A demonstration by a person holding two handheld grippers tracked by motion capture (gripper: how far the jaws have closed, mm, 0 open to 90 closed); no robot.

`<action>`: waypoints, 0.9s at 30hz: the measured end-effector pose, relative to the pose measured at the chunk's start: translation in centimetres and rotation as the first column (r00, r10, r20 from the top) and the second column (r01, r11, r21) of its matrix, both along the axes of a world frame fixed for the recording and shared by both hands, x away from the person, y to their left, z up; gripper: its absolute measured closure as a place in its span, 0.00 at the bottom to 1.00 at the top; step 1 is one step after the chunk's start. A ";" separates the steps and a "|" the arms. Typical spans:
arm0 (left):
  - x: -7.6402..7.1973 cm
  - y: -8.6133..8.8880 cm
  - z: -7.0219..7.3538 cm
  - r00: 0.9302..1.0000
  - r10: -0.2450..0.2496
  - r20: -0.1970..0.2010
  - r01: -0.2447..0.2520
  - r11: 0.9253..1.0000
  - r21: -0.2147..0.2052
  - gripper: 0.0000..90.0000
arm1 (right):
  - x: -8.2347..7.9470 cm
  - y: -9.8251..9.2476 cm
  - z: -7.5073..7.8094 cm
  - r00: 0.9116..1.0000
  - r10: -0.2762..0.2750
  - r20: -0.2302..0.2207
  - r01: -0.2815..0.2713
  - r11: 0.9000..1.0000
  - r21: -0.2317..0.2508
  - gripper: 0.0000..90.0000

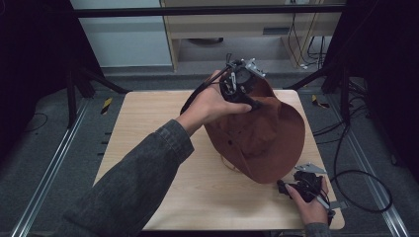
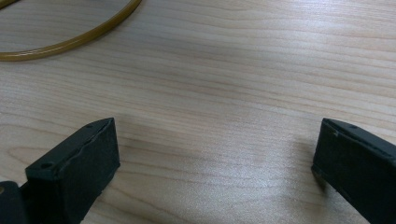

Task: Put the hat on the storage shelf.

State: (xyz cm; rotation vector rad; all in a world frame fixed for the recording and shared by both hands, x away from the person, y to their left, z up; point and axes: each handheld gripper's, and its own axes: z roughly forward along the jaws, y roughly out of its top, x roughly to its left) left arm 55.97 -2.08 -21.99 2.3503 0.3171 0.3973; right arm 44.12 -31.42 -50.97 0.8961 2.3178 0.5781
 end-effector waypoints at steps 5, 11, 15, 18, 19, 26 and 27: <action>-0.2 0.0 0.0 1.000 -0.005 0.000 0.005 1.000 -0.001 0.46 | 0.0 0.0 0.0 1.000 0.000 0.000 0.000 1.000 0.000 0.01; -0.6 0.2 0.3 1.000 -0.012 0.006 0.012 1.000 -0.013 0.46 | 0.0 0.0 0.0 1.000 0.000 0.000 0.000 1.000 0.000 0.01; -0.8 0.2 0.4 1.000 -0.018 0.008 0.018 1.000 -0.010 0.46 | 0.0 0.0 0.0 1.000 0.000 0.000 0.000 1.000 0.000 0.01; -0.9 0.2 0.4 1.000 -0.022 0.010 0.022 1.000 -0.010 0.46 | 0.0 0.0 0.0 1.000 0.000 -0.001 0.000 1.000 0.000 0.01; -0.9 0.2 0.4 1.000 -0.022 0.010 0.022 1.000 -0.010 0.46 | 0.0 0.0 0.0 1.000 0.001 0.000 -0.001 1.000 0.000 0.01; -1.6 0.1 0.6 0.999 -0.041 0.017 0.041 0.999 -0.012 0.45 | 0.0 0.0 0.0 1.000 0.000 0.000 0.000 1.000 0.000 0.01; -1.6 0.1 0.6 0.999 -0.041 0.017 0.041 0.999 -0.012 0.45 | 0.0 0.0 0.0 1.000 0.000 0.000 0.000 1.000 0.000 0.01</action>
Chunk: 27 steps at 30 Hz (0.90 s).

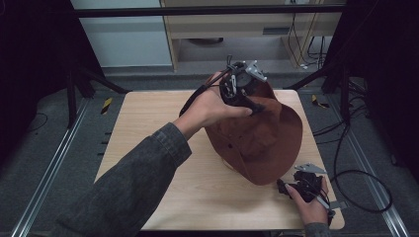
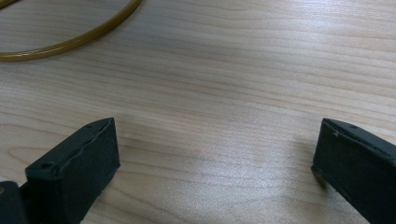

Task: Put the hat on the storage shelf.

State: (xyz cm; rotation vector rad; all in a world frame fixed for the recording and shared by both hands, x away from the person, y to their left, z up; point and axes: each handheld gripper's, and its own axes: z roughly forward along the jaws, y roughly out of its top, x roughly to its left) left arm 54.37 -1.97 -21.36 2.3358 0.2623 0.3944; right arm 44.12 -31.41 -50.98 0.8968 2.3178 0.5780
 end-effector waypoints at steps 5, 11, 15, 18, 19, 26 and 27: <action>-0.8 0.5 0.6 1.000 -0.011 0.011 0.012 1.000 -0.019 0.44 | 0.0 0.0 0.0 1.000 0.001 0.000 -0.001 1.000 0.001 0.01; -1.9 2.3 1.6 0.999 0.010 0.047 -0.008 0.999 -0.043 0.33 | 0.0 0.0 0.0 1.000 -0.001 -0.001 0.001 1.000 0.000 0.01; -2.3 4.7 1.8 0.996 0.055 0.069 -0.051 0.997 -0.061 0.24 | 0.0 0.0 0.0 1.000 0.000 0.000 0.000 1.000 0.000 0.01; -2.5 7.9 1.7 0.991 0.111 0.074 -0.105 0.991 -0.079 0.19 | 0.0 0.0 0.0 1.000 0.000 -0.001 0.000 1.000 0.000 0.01; -2.5 7.9 1.7 0.991 0.111 0.074 -0.105 0.991 -0.079 0.18 | 0.0 0.0 0.0 1.000 0.000 -0.001 0.000 1.000 0.000 0.01; -3.3 14.4 0.0 0.975 0.212 0.063 -0.203 0.971 -0.129 0.12 | 0.0 0.0 0.0 1.000 -0.002 0.000 0.002 1.000 -0.001 0.01; -3.4 15.1 -0.3 0.974 0.219 0.058 -0.209 0.968 -0.137 0.11 | 0.0 0.0 0.0 1.000 -0.002 0.000 0.002 1.000 -0.001 0.01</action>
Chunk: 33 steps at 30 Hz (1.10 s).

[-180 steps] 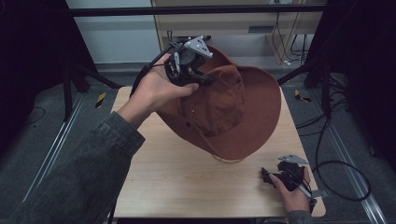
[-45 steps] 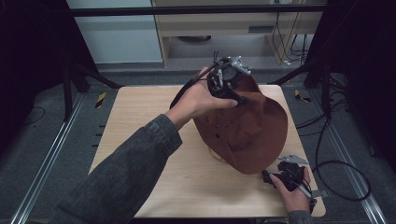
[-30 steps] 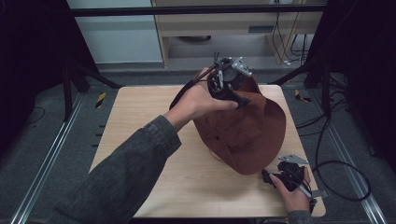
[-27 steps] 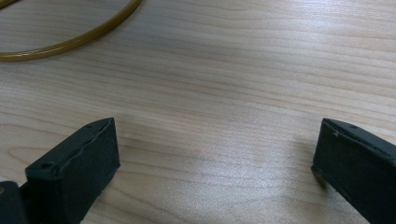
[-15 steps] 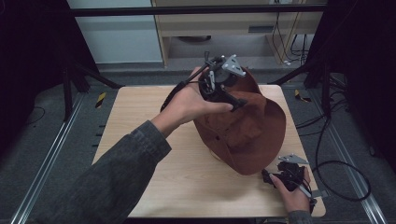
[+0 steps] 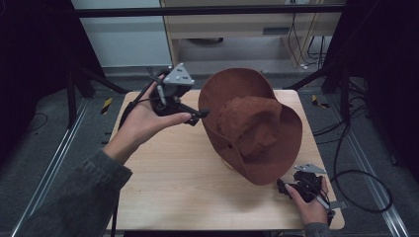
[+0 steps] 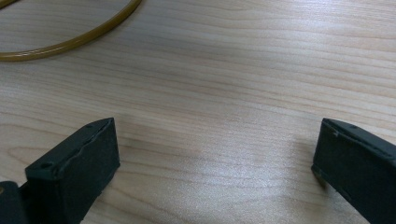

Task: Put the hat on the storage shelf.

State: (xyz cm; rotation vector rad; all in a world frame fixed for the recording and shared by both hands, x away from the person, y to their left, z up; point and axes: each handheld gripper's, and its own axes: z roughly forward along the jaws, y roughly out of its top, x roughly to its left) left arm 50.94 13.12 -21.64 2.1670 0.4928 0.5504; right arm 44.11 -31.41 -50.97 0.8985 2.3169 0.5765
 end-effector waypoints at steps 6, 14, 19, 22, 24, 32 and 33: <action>-1.1 3.7 -2.5 0.999 0.043 -0.005 -0.043 0.998 -0.036 0.11 | 0.0 0.0 0.0 1.000 0.001 0.001 -0.001 1.000 -0.001 0.01; -2.1 7.1 -8.9 0.994 0.075 -0.078 -0.078 0.996 -0.032 0.09 | 0.0 0.0 0.0 1.000 0.003 -0.001 -0.003 1.000 0.001 0.01; -2.2 8.4 -12.0 0.990 0.107 -0.087 -0.108 0.994 -0.009 0.09 | 0.0 0.0 0.0 1.000 0.005 0.001 -0.005 1.000 -0.002 0.01; -2.3 10.0 -15.5 0.983 0.147 -0.106 -0.148 0.989 0.001 0.08 | 0.0 0.0 0.0 1.000 0.001 0.002 -0.001 1.000 -0.003 0.01; -2.5 10.8 -17.4 0.978 0.176 -0.111 -0.176 0.984 0.010 0.08 | 0.0 0.0 0.0 1.000 0.000 0.001 0.000 1.000 -0.004 0.01; -3.8 14.3 -24.8 0.945 0.274 -0.177 -0.272 0.962 0.034 0.08 | 0.0 0.0 0.0 1.000 0.001 0.001 -0.001 1.000 -0.007 0.01; -3.8 14.3 -24.8 0.945 0.274 -0.177 -0.272 0.962 0.034 0.08 | 0.0 0.0 0.0 1.000 0.001 0.001 -0.001 1.000 -0.007 0.01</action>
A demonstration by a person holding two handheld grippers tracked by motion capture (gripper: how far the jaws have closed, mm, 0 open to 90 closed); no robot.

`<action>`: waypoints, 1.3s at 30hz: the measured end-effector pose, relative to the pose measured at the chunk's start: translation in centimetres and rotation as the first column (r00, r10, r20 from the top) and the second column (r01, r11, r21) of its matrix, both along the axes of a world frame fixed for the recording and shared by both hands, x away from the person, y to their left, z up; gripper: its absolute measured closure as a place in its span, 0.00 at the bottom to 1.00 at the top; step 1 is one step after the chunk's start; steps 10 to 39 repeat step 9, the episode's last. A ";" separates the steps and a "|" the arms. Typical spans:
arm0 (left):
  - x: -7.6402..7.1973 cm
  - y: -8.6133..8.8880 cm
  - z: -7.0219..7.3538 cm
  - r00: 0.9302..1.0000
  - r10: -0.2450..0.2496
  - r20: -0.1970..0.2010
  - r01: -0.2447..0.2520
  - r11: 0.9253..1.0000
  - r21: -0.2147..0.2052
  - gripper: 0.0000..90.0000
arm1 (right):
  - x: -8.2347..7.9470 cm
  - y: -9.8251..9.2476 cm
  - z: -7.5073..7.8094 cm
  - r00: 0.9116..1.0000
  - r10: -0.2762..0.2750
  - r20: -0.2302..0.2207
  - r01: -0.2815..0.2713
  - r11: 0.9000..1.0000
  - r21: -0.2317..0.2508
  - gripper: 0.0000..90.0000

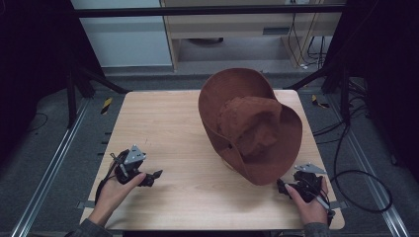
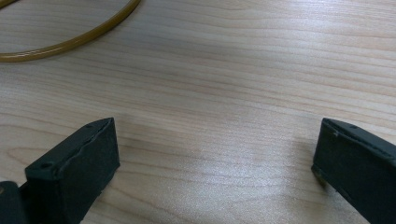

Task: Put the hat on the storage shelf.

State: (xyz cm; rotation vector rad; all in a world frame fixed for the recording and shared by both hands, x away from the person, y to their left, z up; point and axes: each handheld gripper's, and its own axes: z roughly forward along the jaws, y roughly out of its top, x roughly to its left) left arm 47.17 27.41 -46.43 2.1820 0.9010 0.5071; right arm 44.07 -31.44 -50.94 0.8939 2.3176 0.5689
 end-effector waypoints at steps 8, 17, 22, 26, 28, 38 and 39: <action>-0.2 2.6 -2.5 0.996 0.063 -0.067 -0.063 0.998 -0.001 0.07 | 0.0 0.0 0.0 1.000 0.001 0.003 -0.001 1.000 -0.004 0.01; -0.2 2.6 -2.5 0.996 0.063 -0.067 -0.063 0.998 -0.001 0.07 | 0.0 0.0 0.0 1.000 0.001 0.003 -0.001 1.000 -0.004 0.01; -0.2 2.6 -2.5 0.996 0.063 -0.067 -0.063 0.998 -0.001 0.07 | 0.0 0.0 0.0 1.000 0.001 0.003 -0.001 1.000 -0.004 0.01; -0.2 2.6 -2.5 0.996 0.063 -0.067 -0.063 0.998 -0.001 0.07 | 0.0 0.0 0.0 1.000 0.001 0.003 -0.001 1.000 -0.004 0.01; -0.2 2.6 -2.5 0.996 0.063 -0.067 -0.063 0.998 -0.001 0.07 | 0.0 0.0 0.0 1.000 0.001 0.003 -0.001 1.000 -0.004 0.01; -0.2 2.6 -2.5 0.996 0.063 -0.067 -0.063 0.998 -0.001 0.07 | 0.0 0.0 0.0 1.000 0.001 0.003 -0.001 1.000 -0.004 0.01; -0.2 2.6 -2.5 0.996 0.063 -0.067 -0.063 0.998 -0.001 0.07 | 0.0 0.0 0.0 1.000 0.001 0.003 -0.001 1.000 -0.004 0.01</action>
